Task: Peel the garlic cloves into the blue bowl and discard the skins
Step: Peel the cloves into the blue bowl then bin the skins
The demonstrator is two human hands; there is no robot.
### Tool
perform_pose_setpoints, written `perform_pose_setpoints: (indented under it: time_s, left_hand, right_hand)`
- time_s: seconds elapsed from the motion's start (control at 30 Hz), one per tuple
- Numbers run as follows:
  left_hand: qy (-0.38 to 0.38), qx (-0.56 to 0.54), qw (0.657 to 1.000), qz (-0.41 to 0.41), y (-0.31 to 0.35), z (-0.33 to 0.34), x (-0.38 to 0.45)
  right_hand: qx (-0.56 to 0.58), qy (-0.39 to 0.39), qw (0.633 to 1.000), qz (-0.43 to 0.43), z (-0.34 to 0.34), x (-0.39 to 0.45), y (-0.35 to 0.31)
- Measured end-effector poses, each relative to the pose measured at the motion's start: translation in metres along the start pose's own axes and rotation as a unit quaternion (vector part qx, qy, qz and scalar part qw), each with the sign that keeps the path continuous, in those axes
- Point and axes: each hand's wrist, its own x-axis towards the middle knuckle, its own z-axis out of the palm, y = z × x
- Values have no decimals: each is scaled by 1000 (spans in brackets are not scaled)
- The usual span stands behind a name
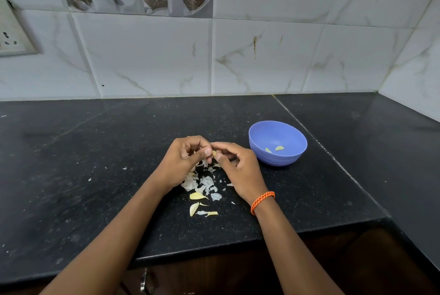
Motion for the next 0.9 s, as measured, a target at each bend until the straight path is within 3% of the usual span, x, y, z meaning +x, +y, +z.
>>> perform_pose_setpoints:
  time_s: [0.47,0.7,0.9]
  left_hand:
    - [-34,-95,995,-23,1,5,-1]
    - [48,64,997,-20,-14,-2,4]
    - [58,172,983,7,-11,1,0]
  right_hand:
    - [-34,62,997,-40,2,-3,-3]
    - [41,149,988,10,-11,-5,-9]
    - [-18,159,987,18,-9,-9,-5]
